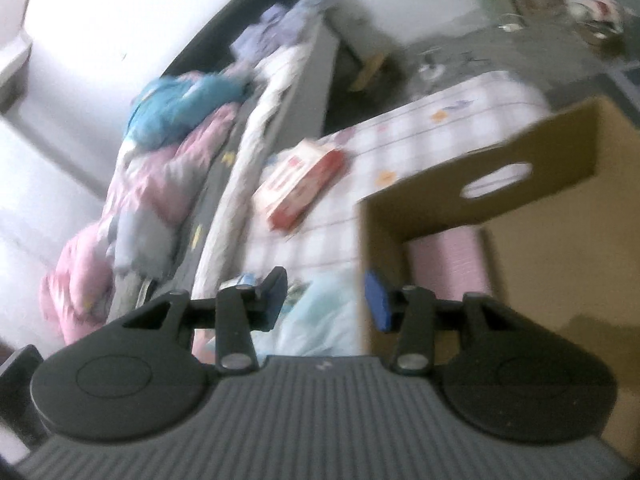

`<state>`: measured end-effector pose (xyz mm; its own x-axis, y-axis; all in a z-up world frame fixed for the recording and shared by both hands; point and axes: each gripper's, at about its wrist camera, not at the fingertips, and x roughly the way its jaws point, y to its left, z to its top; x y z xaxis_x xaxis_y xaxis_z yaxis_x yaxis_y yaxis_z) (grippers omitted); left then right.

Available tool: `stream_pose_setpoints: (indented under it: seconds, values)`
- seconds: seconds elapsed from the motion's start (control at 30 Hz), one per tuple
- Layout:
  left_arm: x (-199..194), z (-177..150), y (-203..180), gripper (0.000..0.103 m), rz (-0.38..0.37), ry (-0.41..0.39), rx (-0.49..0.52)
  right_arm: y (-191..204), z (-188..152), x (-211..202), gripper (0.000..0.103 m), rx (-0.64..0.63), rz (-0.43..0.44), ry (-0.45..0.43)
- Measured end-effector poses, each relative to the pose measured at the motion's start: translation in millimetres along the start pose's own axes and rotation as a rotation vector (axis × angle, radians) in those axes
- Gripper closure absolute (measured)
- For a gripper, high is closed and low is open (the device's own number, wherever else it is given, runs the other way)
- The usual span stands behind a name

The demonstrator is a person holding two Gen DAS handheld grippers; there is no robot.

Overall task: Organize soft objects
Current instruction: 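Move the right gripper to the blue bandage box and close on it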

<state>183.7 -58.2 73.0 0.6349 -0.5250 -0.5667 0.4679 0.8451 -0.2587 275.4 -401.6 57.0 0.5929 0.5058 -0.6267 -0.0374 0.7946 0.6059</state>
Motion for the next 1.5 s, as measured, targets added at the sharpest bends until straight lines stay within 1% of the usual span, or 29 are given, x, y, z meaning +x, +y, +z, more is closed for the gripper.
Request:
stream_pose_setpoints:
  seconds: [0.13,0.23,0.4,0.5,0.6,0.73,0.83,0.87,0.97,1.1,1.2,1.27,1.37,1.5]
  values:
    - [-26.3,-12.0,23.4,0.002,0.086,-0.036,-0.027,50.0,-7.4,23.1,0.058,-0.087,0.033,0.056]
    - [-46.0,-17.5,41.1,0.002,0.13,-0.056,-0.031,84.1,-12.3,42.2,0.057,-0.138,0.062,0.092]
    - [-63.0,-17.8,66.6,0.002,0.242,-0.071,-0.031,131.7,-18.7,79.7,0.057,-0.213,0.083,0.15]
    - [-66.5,-14.9,89.4,0.002,0.306,-0.054,-0.062,154.2,-19.0,104.9,0.057,-0.242,0.09,0.189]
    - [-63.5,-10.9,115.6,0.002,0.344,-0.022,-0.116,172.0,-16.9,130.5,0.057,-0.267,0.084,0.22]
    - [-46.6,-1.0,145.5,0.004,0.386,0.028,-0.137,191.9,-12.9,167.6,0.057,-0.291,0.073,0.263]
    - [-25.3,6.2,163.9,0.014,0.387,0.094,-0.157,198.0,-7.3,203.7,0.057,-0.287,0.065,0.312]
    - [-17.7,8.4,169.3,0.02,0.381,0.117,-0.167,197.7,-4.8,217.6,0.057,-0.277,0.06,0.33]
    - [9.0,13.7,187.5,0.032,0.363,0.197,-0.203,193.1,1.0,258.9,0.057,-0.243,0.048,0.38]
    - [41.3,11.4,203.8,0.046,0.352,0.291,-0.238,182.2,0.9,307.4,0.059,-0.22,0.027,0.447]
    - [63.9,8.9,211.3,0.048,0.348,0.36,-0.222,172.9,-0.1,340.8,0.061,-0.198,0.004,0.493]
    - [78.0,7.0,216.9,0.048,0.328,0.408,-0.228,165.0,-1.3,359.1,0.063,-0.178,-0.007,0.519]
    - [93.6,1.3,227.4,0.048,0.305,0.466,-0.263,155.2,-3.9,380.1,0.065,-0.141,-0.006,0.555]
    - [107.3,-6.0,241.1,0.047,0.287,0.515,-0.319,149.2,-9.6,397.9,0.065,-0.121,-0.006,0.586]
